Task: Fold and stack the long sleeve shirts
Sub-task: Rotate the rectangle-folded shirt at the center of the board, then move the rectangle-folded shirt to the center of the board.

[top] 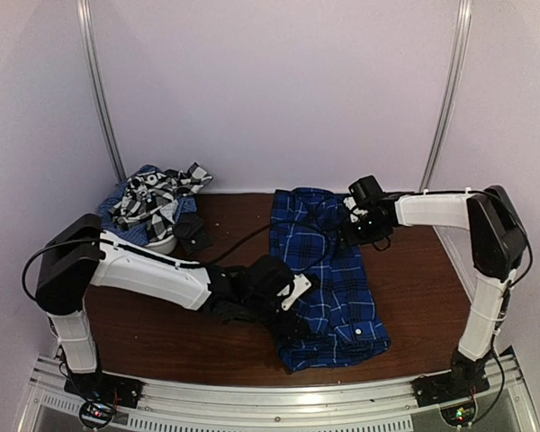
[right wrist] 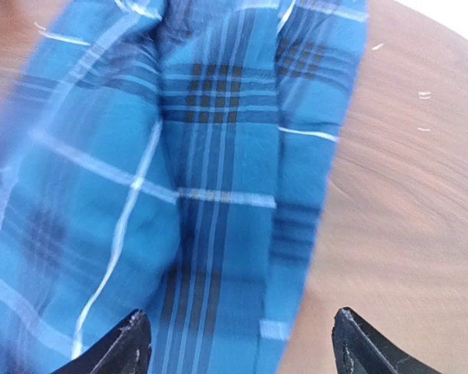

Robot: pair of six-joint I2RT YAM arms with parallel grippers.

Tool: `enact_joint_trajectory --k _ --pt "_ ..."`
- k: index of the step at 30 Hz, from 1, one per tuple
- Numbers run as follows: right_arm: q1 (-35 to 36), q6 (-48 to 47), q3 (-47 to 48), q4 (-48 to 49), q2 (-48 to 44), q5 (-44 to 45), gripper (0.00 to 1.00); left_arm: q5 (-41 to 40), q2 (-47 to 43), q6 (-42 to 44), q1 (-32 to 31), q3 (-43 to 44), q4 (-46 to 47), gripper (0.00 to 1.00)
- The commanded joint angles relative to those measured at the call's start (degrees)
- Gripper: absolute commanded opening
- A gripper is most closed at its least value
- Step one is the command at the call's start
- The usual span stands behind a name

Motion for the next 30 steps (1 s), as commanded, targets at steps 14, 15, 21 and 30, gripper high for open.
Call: enact_joint_trajectory --k 14,15,21,30 --pt "0.29 6.36 -25.39 -1.30 -33.29 -3.71 0.81 9.56 -11.86 27.58 -6.03 -10.60 3.56 0.97" --pt "0.28 6.65 -26.07 -1.28 -34.16 -4.16 0.81 9.28 -10.65 28.62 -6.10 -9.87 2.45 0.97" --pt "0.22 8.02 -29.64 -1.53 -39.14 -5.87 0.80 5.63 -4.48 33.62 -6.28 -6.93 -1.02 0.93" --pt "0.35 9.89 -34.06 -2.89 -43.83 -7.20 0.80 3.55 -1.20 33.71 -6.09 -6.50 -0.51 0.78"
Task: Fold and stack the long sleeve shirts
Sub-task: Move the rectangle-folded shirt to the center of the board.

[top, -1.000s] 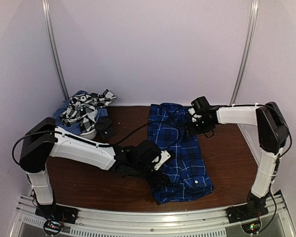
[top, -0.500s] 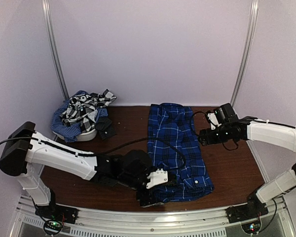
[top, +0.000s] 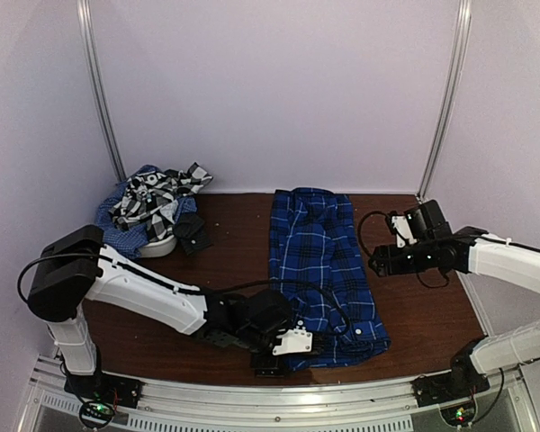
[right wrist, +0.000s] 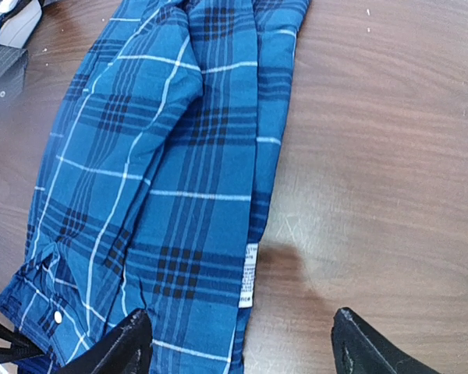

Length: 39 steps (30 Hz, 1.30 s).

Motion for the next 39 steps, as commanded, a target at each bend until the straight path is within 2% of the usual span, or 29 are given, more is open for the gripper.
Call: enact_joint_trajectory --k 1,5,7,9,11,17,22,26,32,39 --pt "0.42 2.04 -2.32 -1.31 -3.21 -1.18 0.80 -0.32 1.22 0.80 0.63 0.83 0.05 0.73" --pt "1.12 3.92 -1.60 -2.56 -5.07 -3.08 0.80 2.12 0.92 -1.41 2.38 0.62 -1.72 0.45" --pt "2.22 5.41 -1.38 -3.20 -6.17 -4.25 0.79 2.80 -0.11 -2.79 3.46 -0.16 -1.82 0.26" --pt "4.42 6.97 -1.66 -3.74 -8.01 -4.35 0.78 3.68 -1.89 -3.55 4.38 -1.22 -1.55 0.10" --pt "7.00 8.78 -2.15 -4.56 -9.96 -4.02 0.78 4.50 -4.10 -3.83 4.75 -2.07 -1.83 0.02" --pt "17.88 15.17 -6.46 -3.38 -18.17 -2.00 0.78 13.96 -10.19 -10.16 6.80 -5.19 -4.20 0.00" --pt "30.79 20.55 -13.69 0.46 -27.07 2.60 0.80 21.14 -13.78 -16.04 8.84 -7.91 -5.78 0.00" --pt "42.37 23.80 -16.32 1.94 -28.76 9.59 0.82 24.83 -15.23 -20.68 8.93 -9.35 -7.00 0.00" --pt "58.21 24.76 -14.47 0.50 -18.13 22.36 0.83 25.88 -13.87 -22.39 8.99 -8.21 -11.19 0.00" --pt "63.01 18.52 -9.66 -0.26 -3.22 24.05 0.84 27.27 -13.30 -22.35 10.20 -8.04 -14.01 0.00"
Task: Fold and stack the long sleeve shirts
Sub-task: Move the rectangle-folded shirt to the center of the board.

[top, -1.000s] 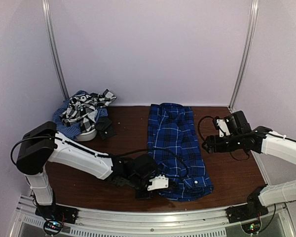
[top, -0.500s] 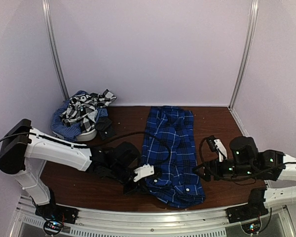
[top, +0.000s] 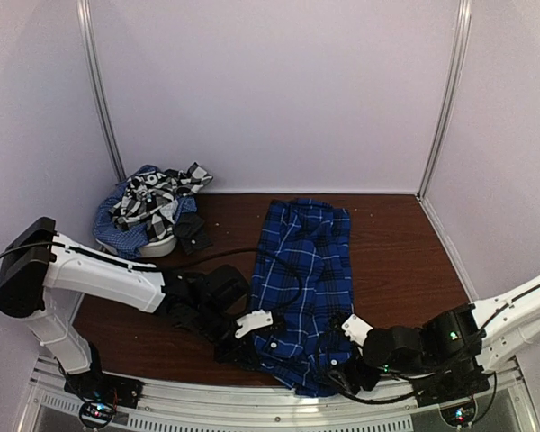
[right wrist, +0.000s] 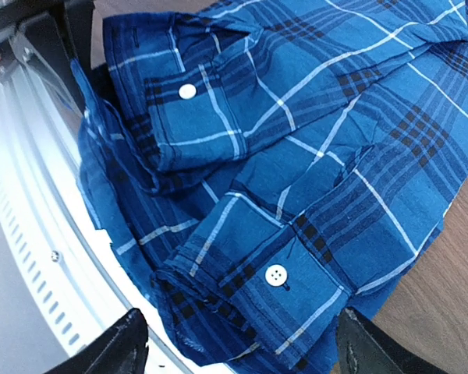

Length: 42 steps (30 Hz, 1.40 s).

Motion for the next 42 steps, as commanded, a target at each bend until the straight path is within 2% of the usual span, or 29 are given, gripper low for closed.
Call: enact_joint_trajectory --k 1,15,20,24,28,33,40,42 --pt "1.16 -4.75 4.35 -0.40 6.84 3.89 0.84 2.68 0.34 -1.17 0.79 1.01 -1.86 0.00" --pt "1.84 -11.84 7.23 -0.05 18.46 -3.07 0.81 1.49 -0.63 -0.61 1.85 2.07 -3.24 0.00" --pt "1.79 -12.67 7.21 -0.07 21.17 -2.26 0.75 1.83 -1.02 -0.48 1.87 2.29 -3.25 0.00" --pt "1.42 -13.00 7.23 0.12 22.63 -2.37 0.60 2.56 -1.74 -0.16 1.87 2.28 -3.34 0.00" --pt "1.14 -12.81 7.29 -0.16 23.71 -2.05 0.30 2.96 -2.20 0.21 1.95 2.08 -3.28 0.00" --pt "1.04 -12.63 7.98 -0.81 23.57 -2.75 0.00 3.25 -1.96 0.34 1.96 1.70 -3.55 0.00" --pt "2.58 -10.24 8.75 0.73 19.98 -13.68 0.00 5.52 -3.39 -3.57 0.28 -0.50 -4.94 0.00" --pt "2.77 -9.17 8.58 1.20 18.24 -19.61 0.00 6.32 -4.89 -5.38 -1.20 -1.56 -5.13 0.00"
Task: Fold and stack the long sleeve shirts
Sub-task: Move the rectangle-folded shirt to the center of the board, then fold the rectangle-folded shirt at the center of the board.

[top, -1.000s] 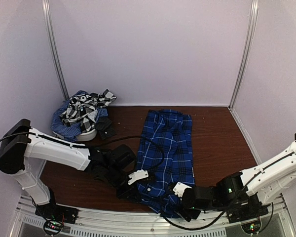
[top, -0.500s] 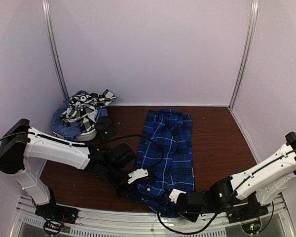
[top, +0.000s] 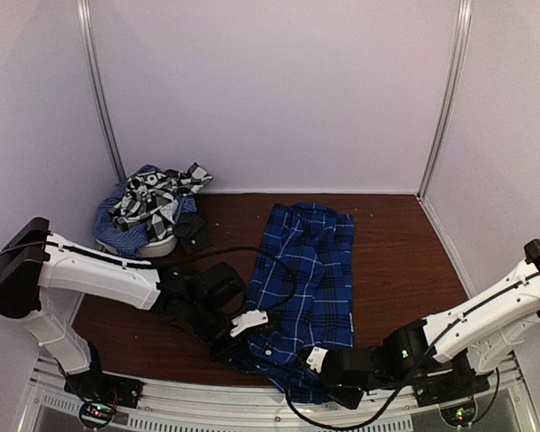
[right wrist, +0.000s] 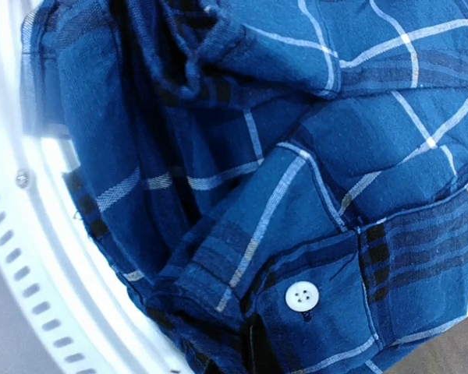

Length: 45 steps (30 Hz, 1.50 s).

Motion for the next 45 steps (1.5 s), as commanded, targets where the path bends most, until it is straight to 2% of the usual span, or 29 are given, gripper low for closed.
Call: enact_joint_trajectory --k 1,6,9,18,20,25,30,35,39,45 --pt "1.14 3.15 0.99 1.49 -4.41 -13.11 0.00 3.49 -4.29 -4.34 -2.96 -2.32 -1.29 0.00" --pt "0.74 4.69 1.82 1.30 -9.06 -19.95 0.00 6.60 -8.07 -6.63 -3.94 -4.22 -1.24 0.00" --pt "-2.84 3.60 2.55 -0.04 -11.65 -22.58 0.00 9.95 -8.64 -5.90 -1.70 -1.97 -0.76 0.00" --pt "-25.33 -1.69 5.14 -4.20 -13.92 -38.25 0.00 25.81 0.09 1.31 14.74 8.81 -2.89 0.00" --pt "-29.49 -3.09 6.04 -5.41 -13.52 -41.43 0.00 29.61 3.40 3.26 17.09 11.79 -4.30 0.00" --pt "-41.22 -5.74 7.31 -7.35 -10.06 -45.48 0.01 33.20 15.93 11.22 20.66 24.18 -12.95 0.00" --pt "-49.20 -8.04 9.03 -7.04 -4.72 -47.96 0.12 33.60 25.41 13.45 24.13 32.59 -17.98 0.00" --pt "-56.60 -7.60 9.43 -2.69 -2.15 -49.70 0.34 32.78 28.73 12.42 27.59 35.52 -18.04 0.00" --pt "-59.54 -5.68 7.62 2.45 -0.49 -52.48 0.53 32.66 31.46 9.29 29.68 37.08 -15.76 0.00" --pt "-62.85 -2.52 4.59 7.06 -1.12 -51.47 0.62 31.77 34.40 4.58 31.39 38.83 -12.38 0.00"
